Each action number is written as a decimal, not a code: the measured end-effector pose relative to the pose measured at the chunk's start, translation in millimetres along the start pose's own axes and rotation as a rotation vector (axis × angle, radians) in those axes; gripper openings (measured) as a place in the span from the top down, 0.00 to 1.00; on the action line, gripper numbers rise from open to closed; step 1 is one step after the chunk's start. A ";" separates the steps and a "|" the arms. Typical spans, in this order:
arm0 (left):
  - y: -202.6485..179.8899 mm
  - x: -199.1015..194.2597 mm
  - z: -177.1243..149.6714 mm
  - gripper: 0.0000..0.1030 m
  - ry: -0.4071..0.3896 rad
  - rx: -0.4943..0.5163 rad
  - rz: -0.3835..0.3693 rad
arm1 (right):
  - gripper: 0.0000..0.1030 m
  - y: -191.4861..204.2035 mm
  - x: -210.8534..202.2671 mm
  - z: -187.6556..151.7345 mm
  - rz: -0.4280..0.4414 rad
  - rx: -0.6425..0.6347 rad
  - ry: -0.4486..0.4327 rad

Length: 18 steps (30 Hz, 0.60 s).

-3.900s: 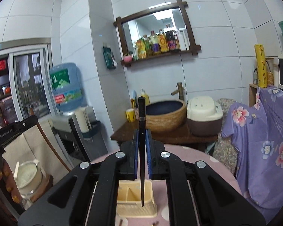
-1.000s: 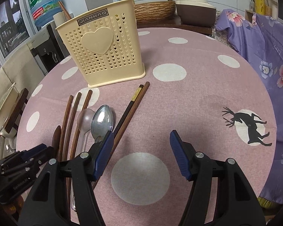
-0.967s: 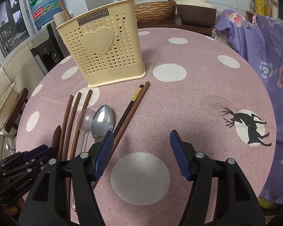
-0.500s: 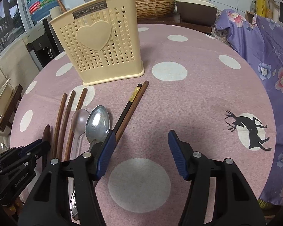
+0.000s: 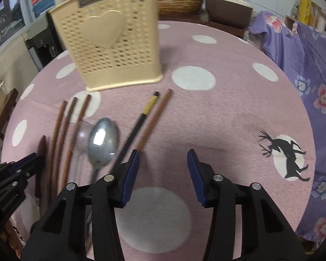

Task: Organize utensils
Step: 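Grasp the wooden-handled spoon with the left gripper while the right gripper grasps a brown chopstick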

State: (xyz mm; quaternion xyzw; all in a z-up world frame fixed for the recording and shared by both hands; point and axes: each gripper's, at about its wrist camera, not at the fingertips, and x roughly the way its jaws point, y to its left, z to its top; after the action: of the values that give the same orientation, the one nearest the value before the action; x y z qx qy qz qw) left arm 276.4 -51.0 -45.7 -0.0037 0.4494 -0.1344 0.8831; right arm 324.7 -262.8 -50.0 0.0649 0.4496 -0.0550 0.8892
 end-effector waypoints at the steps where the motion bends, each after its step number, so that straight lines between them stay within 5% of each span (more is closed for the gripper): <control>1: -0.1 0.2 0.3 0.82 -0.001 -0.001 0.000 | 0.57 -4.5 0.1 1.0 0.009 0.015 -0.009; 9: -0.3 0.6 0.9 0.82 -0.002 -0.007 0.003 | 0.57 1.4 4.8 14.9 0.092 0.082 0.009; 18: 0.1 1.6 2.5 0.82 0.000 -0.001 0.003 | 0.75 12.6 23.2 36.1 -0.008 0.069 0.020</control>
State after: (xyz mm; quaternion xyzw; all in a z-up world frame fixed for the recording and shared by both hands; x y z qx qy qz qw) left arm 279.4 -51.5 -45.5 -0.0035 0.4495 -0.1329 0.8834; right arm 368.9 -257.3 -46.7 0.0942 0.4564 -0.0731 0.8817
